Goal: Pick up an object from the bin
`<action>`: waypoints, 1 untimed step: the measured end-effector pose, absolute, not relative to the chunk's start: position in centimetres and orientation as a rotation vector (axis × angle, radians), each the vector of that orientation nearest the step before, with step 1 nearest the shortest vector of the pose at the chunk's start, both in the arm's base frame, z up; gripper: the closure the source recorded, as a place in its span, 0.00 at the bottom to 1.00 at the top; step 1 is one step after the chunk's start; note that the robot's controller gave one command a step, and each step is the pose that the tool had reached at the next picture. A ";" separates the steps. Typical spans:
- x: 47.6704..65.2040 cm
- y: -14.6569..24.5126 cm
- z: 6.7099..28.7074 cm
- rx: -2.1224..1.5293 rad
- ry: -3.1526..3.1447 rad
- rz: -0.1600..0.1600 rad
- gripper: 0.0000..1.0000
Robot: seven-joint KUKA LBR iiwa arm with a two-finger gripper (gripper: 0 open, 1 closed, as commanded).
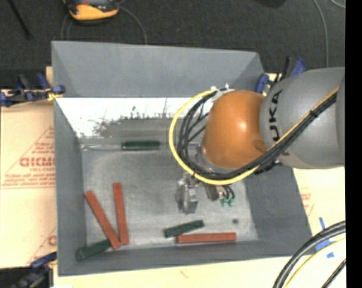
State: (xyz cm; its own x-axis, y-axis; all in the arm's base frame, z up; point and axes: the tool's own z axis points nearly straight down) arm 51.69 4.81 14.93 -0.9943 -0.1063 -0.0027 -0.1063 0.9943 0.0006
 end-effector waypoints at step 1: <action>51.7 4.8 14.9 -0.166 3.135 0.001 0.00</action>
Offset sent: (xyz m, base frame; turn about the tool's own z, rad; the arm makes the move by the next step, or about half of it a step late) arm 0.0000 0.0000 0.0000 0.0000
